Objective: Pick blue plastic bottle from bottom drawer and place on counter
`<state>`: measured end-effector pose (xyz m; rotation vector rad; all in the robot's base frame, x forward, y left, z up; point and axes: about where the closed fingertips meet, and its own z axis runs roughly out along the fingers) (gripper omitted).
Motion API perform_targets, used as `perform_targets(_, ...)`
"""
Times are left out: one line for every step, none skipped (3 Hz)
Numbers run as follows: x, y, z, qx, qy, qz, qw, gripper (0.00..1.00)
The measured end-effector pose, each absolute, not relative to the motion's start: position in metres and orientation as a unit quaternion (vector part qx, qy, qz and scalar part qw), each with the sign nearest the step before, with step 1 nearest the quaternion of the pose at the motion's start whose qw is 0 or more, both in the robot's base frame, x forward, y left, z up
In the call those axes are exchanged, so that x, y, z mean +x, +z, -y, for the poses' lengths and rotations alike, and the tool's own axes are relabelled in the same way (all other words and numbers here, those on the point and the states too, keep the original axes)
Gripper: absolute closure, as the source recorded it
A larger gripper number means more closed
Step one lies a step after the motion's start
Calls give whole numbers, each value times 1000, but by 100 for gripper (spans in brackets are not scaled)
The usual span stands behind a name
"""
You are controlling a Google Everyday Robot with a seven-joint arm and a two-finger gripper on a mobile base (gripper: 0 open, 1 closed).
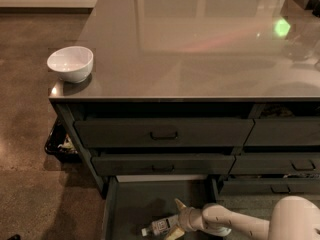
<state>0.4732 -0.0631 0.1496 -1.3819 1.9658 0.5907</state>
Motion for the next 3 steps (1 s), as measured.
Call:
perform_targets(467, 133, 70, -520, 232, -761, 311, 0)
perform_targets(459, 109, 66, -513, 264, -766, 285, 19)
perform_targets(458, 111, 65, -512, 267, -766, 282, 42)
